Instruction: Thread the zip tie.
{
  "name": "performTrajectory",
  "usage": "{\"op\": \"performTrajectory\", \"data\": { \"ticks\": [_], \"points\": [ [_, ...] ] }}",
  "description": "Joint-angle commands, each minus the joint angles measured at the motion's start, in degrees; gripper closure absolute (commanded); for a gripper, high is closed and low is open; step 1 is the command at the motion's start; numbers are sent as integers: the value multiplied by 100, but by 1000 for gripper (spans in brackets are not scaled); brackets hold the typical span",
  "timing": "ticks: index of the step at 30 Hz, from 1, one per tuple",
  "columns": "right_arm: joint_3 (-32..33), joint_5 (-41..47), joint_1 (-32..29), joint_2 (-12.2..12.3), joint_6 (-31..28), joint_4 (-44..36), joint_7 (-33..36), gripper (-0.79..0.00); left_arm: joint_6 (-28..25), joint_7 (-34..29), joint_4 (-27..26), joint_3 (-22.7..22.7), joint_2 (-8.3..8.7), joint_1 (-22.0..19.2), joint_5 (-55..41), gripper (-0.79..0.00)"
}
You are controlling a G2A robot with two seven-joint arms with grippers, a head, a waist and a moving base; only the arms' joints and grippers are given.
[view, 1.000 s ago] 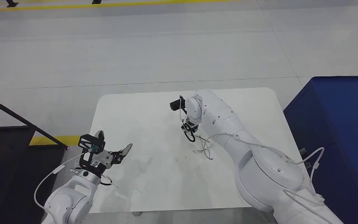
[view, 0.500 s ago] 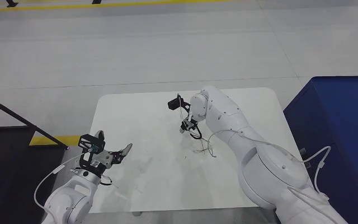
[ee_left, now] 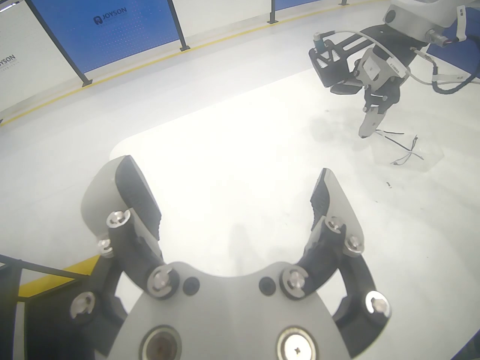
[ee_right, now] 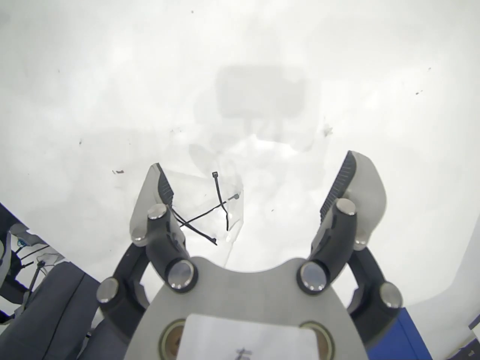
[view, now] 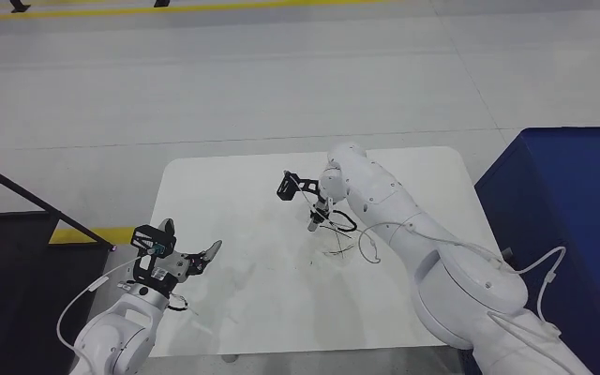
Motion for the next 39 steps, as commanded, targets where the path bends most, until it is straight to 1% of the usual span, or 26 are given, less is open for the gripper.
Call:
{"op": "performTrajectory", "data": {
  "ticks": [1, 3, 6, 7, 8, 10, 13, 14, 15, 16, 17, 18, 19, 30, 35, 39],
  "points": [
    [85, 115, -3, 82, -251, -27, 69, -785, 0, 0, 0, 0, 0, 0, 0, -785],
    [152, 179, -18, 153, -278, -87, 153, -785, 0, 0, 0, 0, 0, 0, 0, -785],
    [207, 204, -105, 224, -31, -279, 340, -785, 0, 0, 0, 0, 0, 0, 0, -785],
    [221, 207, -134, 243, 73, -357, 417, -723, 0, 0, 0, 0, 0, 0, 0, -785],
    [236, 213, -166, 261, 166, -446, 473, -680, 0, 0, 0, 0, 0, 0, 0, -785],
    [283, 261, -223, 303, 274, -585, 591, -634, 0, 0, 0, 0, 0, 0, 0, -785],
    [354, 307, -290, 366, 459, -769, 753, -483, 0, 0, 0, 0, 0, 0, 0, -785],
    [369, 289, -312, 386, 560, -836, 794, -480, 0, 0, 0, 0, 0, 0, 0, -785],
    [376, 254, -338, 405, 647, -915, 827, -459, 0, 0, 0, 0, 0, 0, 0, -785],
    [388, 242, -370, 426, 676, -991, 861, -468, 0, 0, 0, 0, 0, 0, 0, -785],
    [408, 237, -391, 449, 696, -1044, 895, -449, 0, 0, 0, 0, 0, 0, 0, -785],
    [429, 222, -406, 473, 726, -1090, 922, -388, 0, 0, 0, 0, 0, 0, 0, -785],
    [444, 222, -419, 489, 726, -1123, 937, -357, 0, 0, 0, 0, 0, 0, 0, -785],
    [603, 28, -637, 740, 563, -1685, 1159, -326, 0, 0, 0, 0, 0, 0, 0, -785],
    [536, -283, -768, 842, 405, -2005, 987, -311, 0, 0, 0, 0, 0, 0, 0, -785],
    [584, -490, -883, 941, 327, -2260, 857, -317, 0, 0, 0, 0, 0, 0, 0, -785]
  ]
}}
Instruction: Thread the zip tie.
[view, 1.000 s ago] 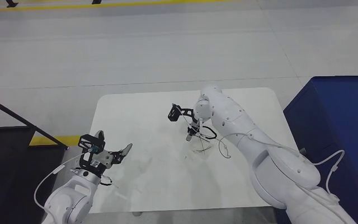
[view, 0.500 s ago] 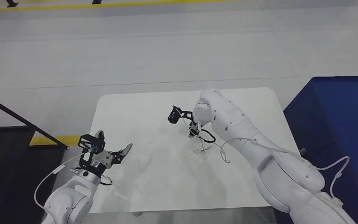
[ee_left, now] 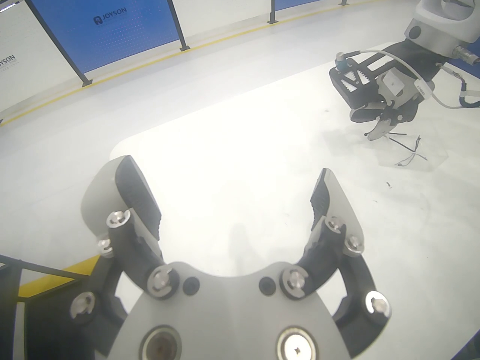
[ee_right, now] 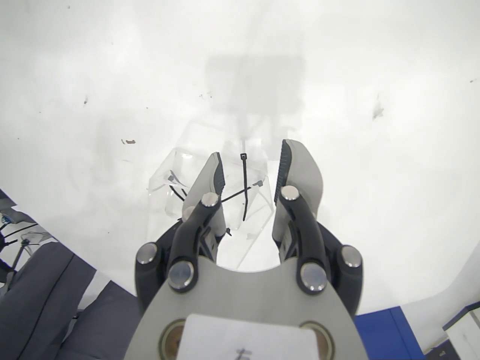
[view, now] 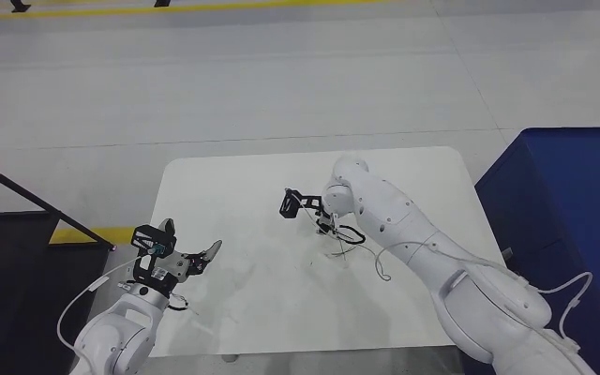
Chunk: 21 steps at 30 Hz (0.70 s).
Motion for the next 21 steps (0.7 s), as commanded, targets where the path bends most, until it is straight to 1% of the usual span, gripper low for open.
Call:
{"op": "performTrajectory", "data": {
  "ticks": [1, 7, 14, 17, 21],
  "points": [
    [33, -53, -43, 42, 7, -89, 5, -317, 0, 0, 0, 0, 0, 0, 0, -785],
    [89, -139, -173, 120, 94, -369, 148, -311, 0, 0, 0, 0, 0, 0, 0, -785],
    [101, -153, -244, 156, 179, -509, 233, -268, 0, 0, 0, 0, 0, 0, 0, -785],
    [105, -163, -262, 165, 208, -547, 262, -219, 0, 0, 0, 0, 0, 0, 0, -785],
    [120, -147, -280, 168, 256, -561, 310, -126, 0, 0, 0, 0, 0, 0, 0, -785]
  ]
}}
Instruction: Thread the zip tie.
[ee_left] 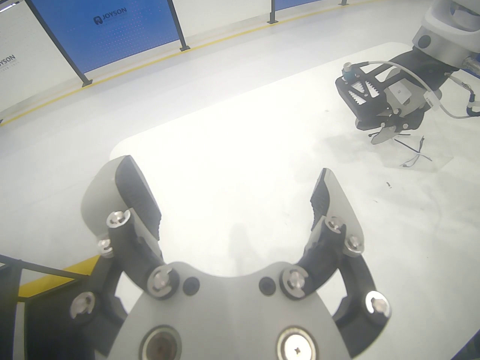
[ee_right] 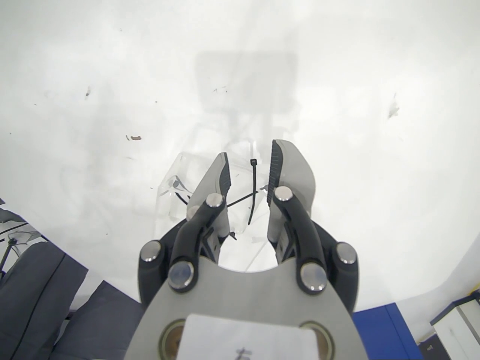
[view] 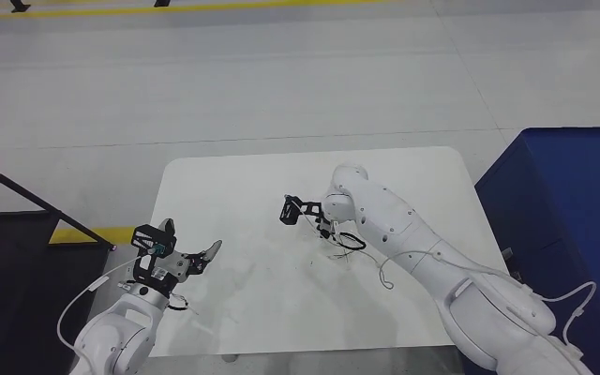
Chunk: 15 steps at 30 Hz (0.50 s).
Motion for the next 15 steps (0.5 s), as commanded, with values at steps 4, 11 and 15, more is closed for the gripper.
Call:
{"op": "performTrajectory", "data": {
  "ticks": [4, 11, 15],
  "points": [
    [10, 16, -2, -7, 41, 6, 40, -18, 0, 0, 0, 0, 0, 0, 0, -785],
    [92, 70, 22, 13, 22, 22, 22, 0, 0, 0, 0, 0, 0, 0, 0, -785],
    [260, 235, 53, 121, -91, -12, -90, 0, 0, 0, 0, 0, 0, 0, 0, -785]
  ]
}}
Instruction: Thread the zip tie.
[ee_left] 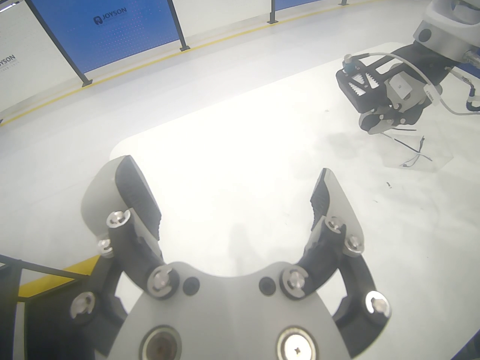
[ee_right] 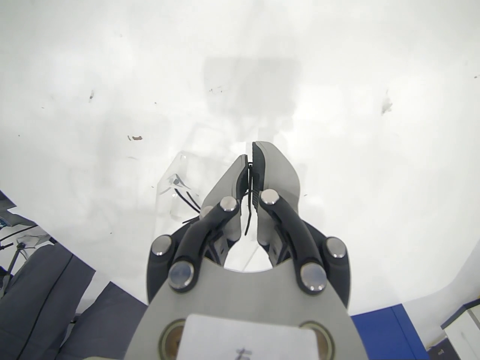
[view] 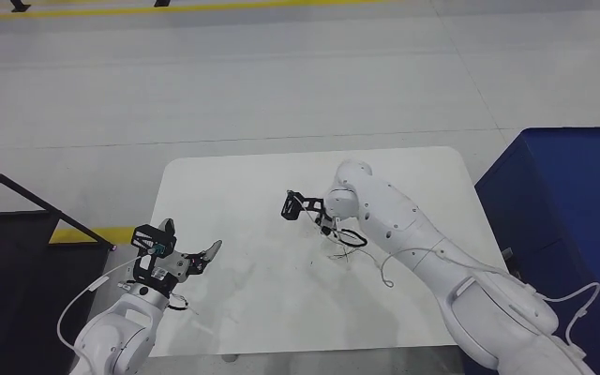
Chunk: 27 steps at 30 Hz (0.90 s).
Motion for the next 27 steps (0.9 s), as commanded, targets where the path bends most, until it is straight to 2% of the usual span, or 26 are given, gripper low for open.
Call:
{"op": "performTrajectory", "data": {
  "ticks": [1, 5, 12, 14, 16, 20, 24, 27],
  "points": [
    [96, 132, -9, 86, -125, -54, -125, 0, 0, 0, 0, 0, 0, 0, 0, -785],
    [257, 695, -76, 402, -366, -161, -365, 0, 0, 0, 0, 0, 0, 0, 0, -785],
    [257, 695, -76, 402, -366, -161, -365, 0, 0, 0, 0, 0, 0, 0, 0, -785],
    [349, 783, -169, 436, -455, -198, -632, 0, 0, 0, 0, 0, 0, 0, 0, -785],
    [631, 786, -275, 576, -699, -234, -1062, 0, 1, 3, 0, 6, -2, 0, -32, -785],
    [1468, 831, -627, 970, -982, -499, -1696, 0, -339, -184, -73, 64, -8, 9, -654, -785],
    [2098, 1418, -1054, 1265, -1355, -906, -1541, 0, -576, -504, -156, 262, -18, 30, -1190, -785],
    [2132, 1455, -1083, 1281, -1336, -933, -1517, 0, -576, -504, -156, 262, -18, 30, -1190, -785]
  ]
}}
